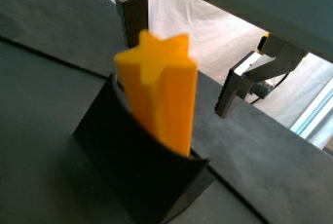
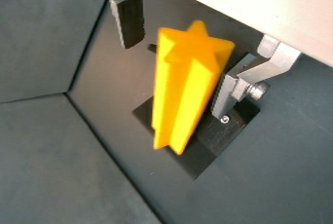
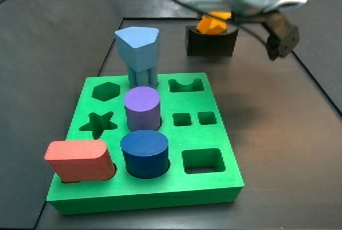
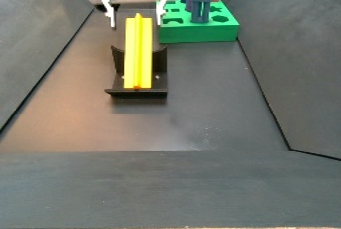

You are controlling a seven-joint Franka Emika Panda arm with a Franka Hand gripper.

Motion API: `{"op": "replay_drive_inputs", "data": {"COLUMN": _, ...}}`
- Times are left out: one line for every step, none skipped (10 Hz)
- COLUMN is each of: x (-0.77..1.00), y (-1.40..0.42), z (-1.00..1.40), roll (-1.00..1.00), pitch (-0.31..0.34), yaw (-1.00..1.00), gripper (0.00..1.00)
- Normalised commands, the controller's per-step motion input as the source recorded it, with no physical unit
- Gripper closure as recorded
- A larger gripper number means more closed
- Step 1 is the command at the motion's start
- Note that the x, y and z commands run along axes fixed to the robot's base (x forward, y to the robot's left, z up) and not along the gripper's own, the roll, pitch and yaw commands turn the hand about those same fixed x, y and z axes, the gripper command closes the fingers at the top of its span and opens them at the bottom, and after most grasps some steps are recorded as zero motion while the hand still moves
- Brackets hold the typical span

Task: Pick up the star object. Move up. Place the star object on the fixture. Regrasp the star object. Move to above the board. Insert the star object.
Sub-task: Regrasp the star object, then move to above the board.

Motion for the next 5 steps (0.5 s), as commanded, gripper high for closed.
{"op": "replay_drive_inputs", "data": {"x": 0.06, "y": 0.0, "z": -0.39, "roll": 0.05, "pitch": 0.004, "yaw": -0.04, "gripper": 0.0}}
{"op": "replay_drive_inputs", "data": {"x": 0.07, "y": 0.0, "z": -0.18, "roll": 0.05, "pitch": 0.022, "yaw": -0.02, "gripper": 0.0}}
{"op": "replay_drive_inputs", "data": {"x": 0.0, "y": 0.0, "z": 0.0, "roll": 0.0, "pitch": 0.0, "yaw": 0.0, "gripper": 1.0}}
{"op": "replay_drive_inputs", "data": {"x": 0.24, "y": 0.0, "z": 1.0, "roll": 0.36, "pitch": -0.006, "yaw": -0.33, "gripper": 1.0}}
{"op": "replay_drive_inputs", "data": {"x": 0.23, "y": 0.0, "z": 1.0, "roll": 0.33, "pitch": 0.022, "yaw": -0.32, "gripper": 1.0}}
